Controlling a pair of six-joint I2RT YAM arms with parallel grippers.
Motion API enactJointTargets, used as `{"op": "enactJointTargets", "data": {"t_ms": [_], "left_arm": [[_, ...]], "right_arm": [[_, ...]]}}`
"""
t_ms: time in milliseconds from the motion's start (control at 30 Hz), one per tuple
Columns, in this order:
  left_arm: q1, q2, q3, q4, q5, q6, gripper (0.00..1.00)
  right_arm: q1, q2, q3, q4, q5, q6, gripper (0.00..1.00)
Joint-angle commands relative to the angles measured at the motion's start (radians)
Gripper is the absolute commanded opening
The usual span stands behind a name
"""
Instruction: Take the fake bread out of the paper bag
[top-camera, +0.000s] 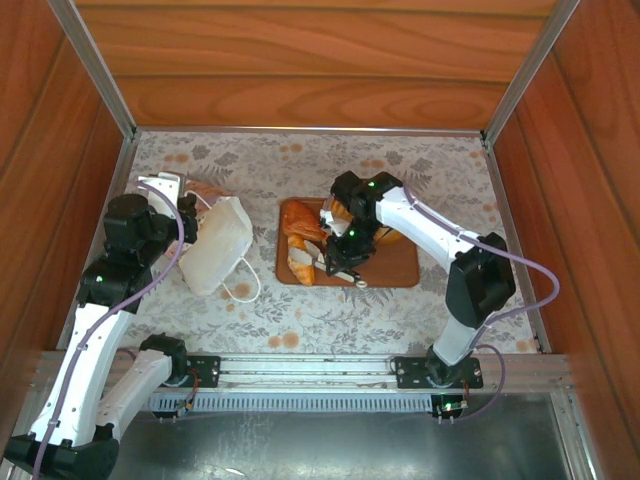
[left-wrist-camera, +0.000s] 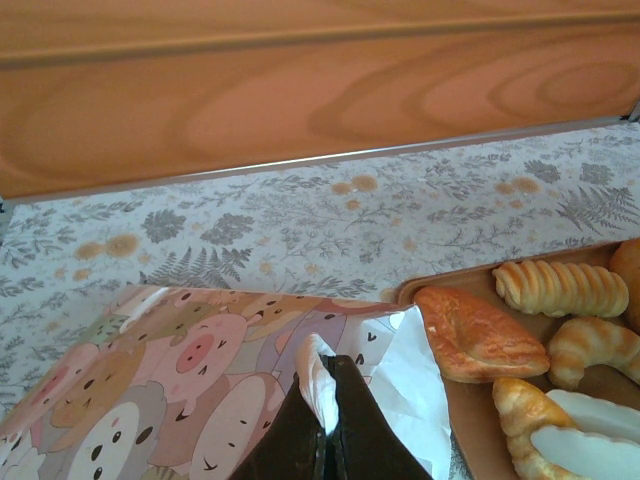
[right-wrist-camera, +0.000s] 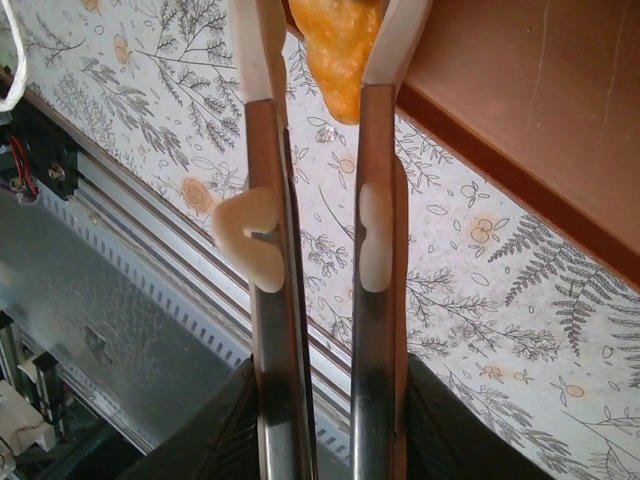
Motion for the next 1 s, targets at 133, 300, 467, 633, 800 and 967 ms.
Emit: {"op": "enactJointTargets", "data": {"t_ms": [133,300,467,633,800,967], "left_arm": [[-0.010,0.003,-0.009,0.023,-0.002,0.007,0.00],[-0.011,0.012,-0.005,0.023,0.000,0.010,0.00],[-0.010,0.011,-0.004,0.023,-0.001,0.010,0.00],[-0.011,0.017,-0.003,0.023,-0.002,0.012,0.00],[-0.011,0.024,0.001,0.022,0.008,0.010,0.00],[-0.011,0.023,0.004,0.024,0.009,0.008,0.00]], "right_arm": [[-0.006,0.029,0.031,-0.008,0.009,-0.037,0.41],[-0.009,0.048,0.050,-0.013,0.030,-0.044,0.45],[-0.019,0.035,0.052,-0.013,0.072,-0.031,0.45],[-0.036,0.003,0.030,-0.008,0.017,-0.031,0.45],[-0.047,-0.032,0.002,-0.004,0.009,-0.015,0.46],[-0.048,-0.065,-0.018,-0.029,0.020,-0.013,0.47]]}}
